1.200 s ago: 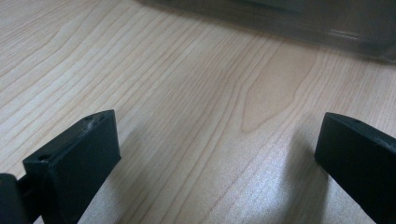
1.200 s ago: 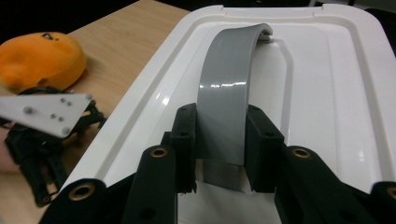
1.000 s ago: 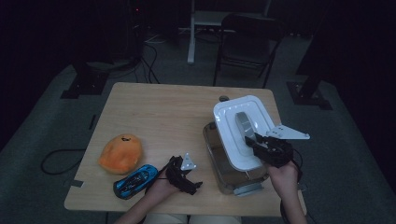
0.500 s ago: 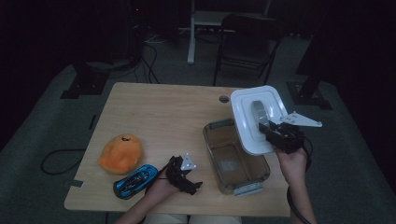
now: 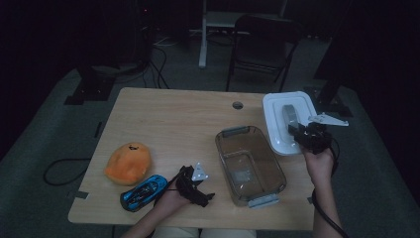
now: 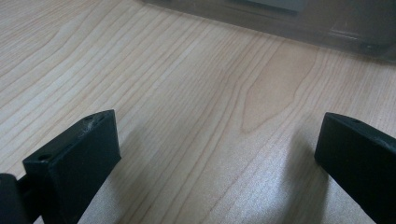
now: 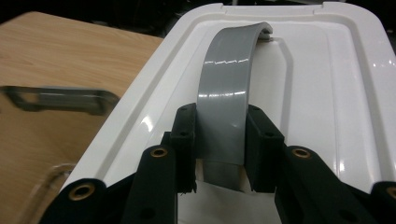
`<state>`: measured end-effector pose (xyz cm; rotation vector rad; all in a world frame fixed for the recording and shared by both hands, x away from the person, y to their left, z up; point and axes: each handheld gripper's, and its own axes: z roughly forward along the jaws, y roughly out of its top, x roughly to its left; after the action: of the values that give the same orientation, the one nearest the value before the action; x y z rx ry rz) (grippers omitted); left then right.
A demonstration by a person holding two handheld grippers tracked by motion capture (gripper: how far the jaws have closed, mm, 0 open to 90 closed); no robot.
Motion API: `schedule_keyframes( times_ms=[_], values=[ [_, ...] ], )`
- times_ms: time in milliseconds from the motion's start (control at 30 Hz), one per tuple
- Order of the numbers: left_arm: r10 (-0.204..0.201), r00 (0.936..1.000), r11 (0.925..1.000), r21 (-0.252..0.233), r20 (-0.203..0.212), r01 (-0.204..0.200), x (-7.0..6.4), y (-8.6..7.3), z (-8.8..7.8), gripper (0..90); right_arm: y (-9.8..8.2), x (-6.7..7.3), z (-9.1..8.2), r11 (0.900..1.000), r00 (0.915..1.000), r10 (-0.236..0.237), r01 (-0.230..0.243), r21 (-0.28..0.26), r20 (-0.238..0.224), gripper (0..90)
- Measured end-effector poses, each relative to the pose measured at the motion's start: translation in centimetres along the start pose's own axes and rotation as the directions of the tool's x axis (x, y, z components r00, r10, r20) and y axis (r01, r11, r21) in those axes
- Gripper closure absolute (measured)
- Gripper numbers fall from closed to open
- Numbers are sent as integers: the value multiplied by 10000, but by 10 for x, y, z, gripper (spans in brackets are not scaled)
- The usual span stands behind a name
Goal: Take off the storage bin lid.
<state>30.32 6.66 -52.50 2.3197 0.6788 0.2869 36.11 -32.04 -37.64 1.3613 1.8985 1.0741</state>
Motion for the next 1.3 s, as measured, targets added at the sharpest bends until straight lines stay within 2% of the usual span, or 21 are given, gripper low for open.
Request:
schedule_keyframes(
  times_ms=[167, 267, 833, 1300],
  values=[
    [-1, 10000, 10000, 13, 15, 1, 0, 0, 0, 5, -10, -15, 21, 9987, 9994, 286, -294, 421, 213, 686],
    [-6, 10000, 10000, 13, 15, 6, 0, 0, 0, 5, -18, -19, 33, 9972, 9989, 461, -466, 579, 84, 686],
    [30, 10000, 10000, 45, 19, -30, 0, 0, 0, 6, -57, -18, 85, 9885, 9968, 791, -770, 1303, -113, 685],
    [-68, 10000, 10000, 26, -41, 68, 0, -1, -1, 6, -75, -14, 109, 9818, 9958, 873, -813, 1717, -272, 684]
  ],
)
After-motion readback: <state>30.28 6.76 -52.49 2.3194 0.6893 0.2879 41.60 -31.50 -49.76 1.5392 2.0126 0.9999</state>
